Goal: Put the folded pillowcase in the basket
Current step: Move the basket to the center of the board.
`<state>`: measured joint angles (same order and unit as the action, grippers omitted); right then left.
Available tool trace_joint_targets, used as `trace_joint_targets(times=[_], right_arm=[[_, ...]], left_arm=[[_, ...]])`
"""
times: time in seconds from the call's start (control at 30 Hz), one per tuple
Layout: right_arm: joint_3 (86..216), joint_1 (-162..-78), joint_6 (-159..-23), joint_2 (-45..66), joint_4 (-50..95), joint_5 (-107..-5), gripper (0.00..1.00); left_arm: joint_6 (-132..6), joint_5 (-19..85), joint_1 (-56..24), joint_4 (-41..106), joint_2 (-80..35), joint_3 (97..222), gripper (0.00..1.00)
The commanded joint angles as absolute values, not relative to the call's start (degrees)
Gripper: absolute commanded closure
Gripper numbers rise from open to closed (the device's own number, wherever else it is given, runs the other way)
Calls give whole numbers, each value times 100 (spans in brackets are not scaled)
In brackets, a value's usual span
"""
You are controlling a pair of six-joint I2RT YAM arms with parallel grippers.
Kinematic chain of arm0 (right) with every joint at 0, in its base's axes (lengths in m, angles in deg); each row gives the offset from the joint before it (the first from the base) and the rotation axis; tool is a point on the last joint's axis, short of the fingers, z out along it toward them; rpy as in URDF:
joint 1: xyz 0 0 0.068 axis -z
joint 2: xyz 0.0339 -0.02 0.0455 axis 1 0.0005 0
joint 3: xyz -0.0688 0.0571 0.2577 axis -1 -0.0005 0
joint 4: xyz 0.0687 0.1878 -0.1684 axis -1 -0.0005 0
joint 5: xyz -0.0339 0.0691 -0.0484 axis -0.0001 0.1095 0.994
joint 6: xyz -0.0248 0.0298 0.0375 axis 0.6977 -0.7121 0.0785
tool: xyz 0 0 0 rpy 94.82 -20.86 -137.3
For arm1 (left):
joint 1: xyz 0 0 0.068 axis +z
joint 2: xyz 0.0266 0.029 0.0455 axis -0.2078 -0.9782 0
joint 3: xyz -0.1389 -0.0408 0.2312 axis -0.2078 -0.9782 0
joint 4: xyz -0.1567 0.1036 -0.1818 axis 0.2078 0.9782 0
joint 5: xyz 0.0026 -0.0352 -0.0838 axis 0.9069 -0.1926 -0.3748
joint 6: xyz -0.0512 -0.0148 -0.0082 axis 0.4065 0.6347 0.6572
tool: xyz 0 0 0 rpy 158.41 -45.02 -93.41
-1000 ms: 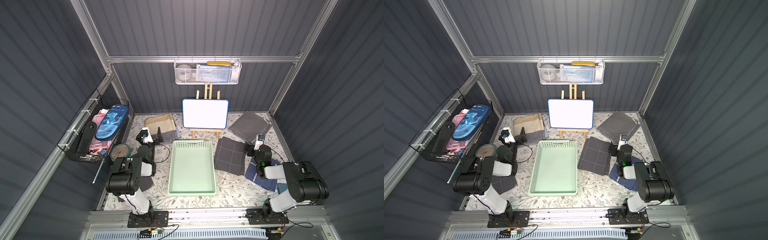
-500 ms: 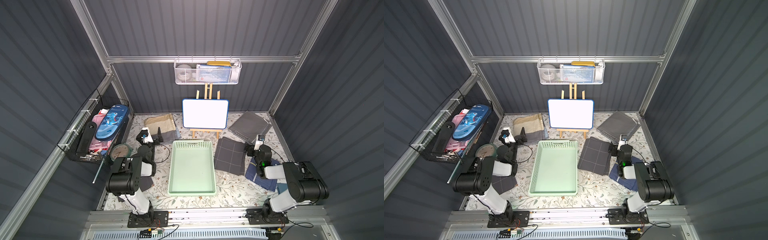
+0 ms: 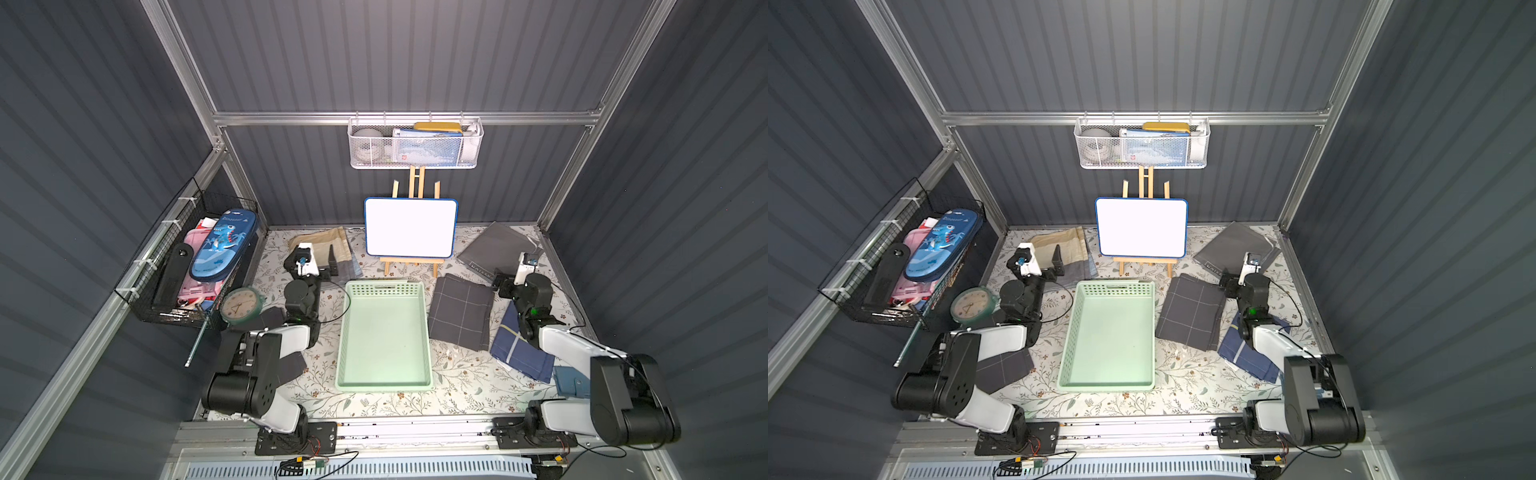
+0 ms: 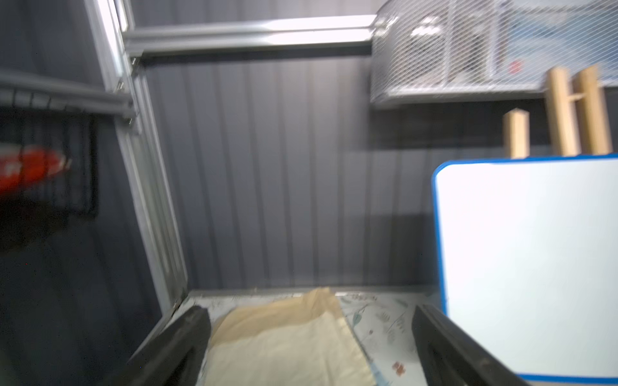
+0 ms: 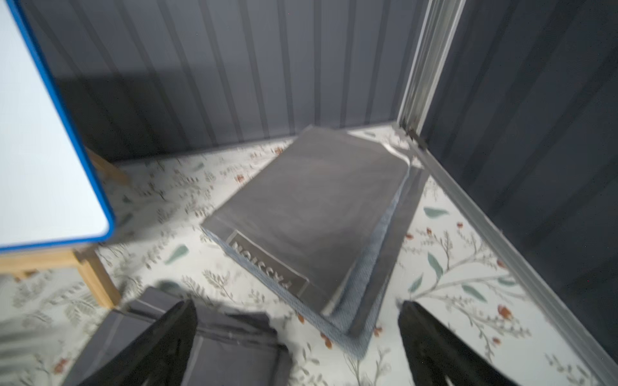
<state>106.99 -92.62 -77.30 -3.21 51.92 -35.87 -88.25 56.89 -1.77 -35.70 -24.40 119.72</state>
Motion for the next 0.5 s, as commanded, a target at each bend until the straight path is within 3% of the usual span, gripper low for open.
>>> trace_joint_targets(times=[0.0, 0.13, 0.2, 0.23, 0.27, 0.3, 0.33, 0.37, 0.4, 0.47], right_arm=[[11142, -9655, -8577, -641, 3359, -3214, 1], [12006, -9858, -9488, -758, 1750, -3682, 1], [11998, -9695, -11799, -651, 999, -2755, 1], [11983, -9397, -12562, -588, 559, -3166, 1], [11731, -9037, -12243, -461, 1240, -4406, 7], [11530, -8868, -12144, -323, 1754, -5200, 30], [11541, -8831, -12193, -240, 1672, -5381, 43], [11710, -8842, -12087, -200, 1280, -5430, 48], [11903, -8878, -11907, -160, 924, -5394, 49], [12256, -8905, -11679, -100, 302, -5148, 46]], left_arm=[[-9467, 6680, -1008, -2424, -1808, 12606, 1], [-9233, 7458, -2233, -572, -1563, 13984, 0], [-8437, 7473, -2573, 649, -1734, 14941, 0], [-7755, 7037, -2586, 1194, -1852, 15415, 1], [-7022, 6704, -2563, 1868, -2045, 15841, 0], [-6366, 6718, -2561, 2310, -2250, 16130, 1], [-6012, 6468, -2540, 2374, -2386, 16165, 0], [-6085, 5553, -2422, 2092, -2554, 16098, 1], [-6139, 4689, -2337, 1925, -2786, 16156, 10], [-6112, 4320, -2312, 2066, -3325, 16670, 40]])
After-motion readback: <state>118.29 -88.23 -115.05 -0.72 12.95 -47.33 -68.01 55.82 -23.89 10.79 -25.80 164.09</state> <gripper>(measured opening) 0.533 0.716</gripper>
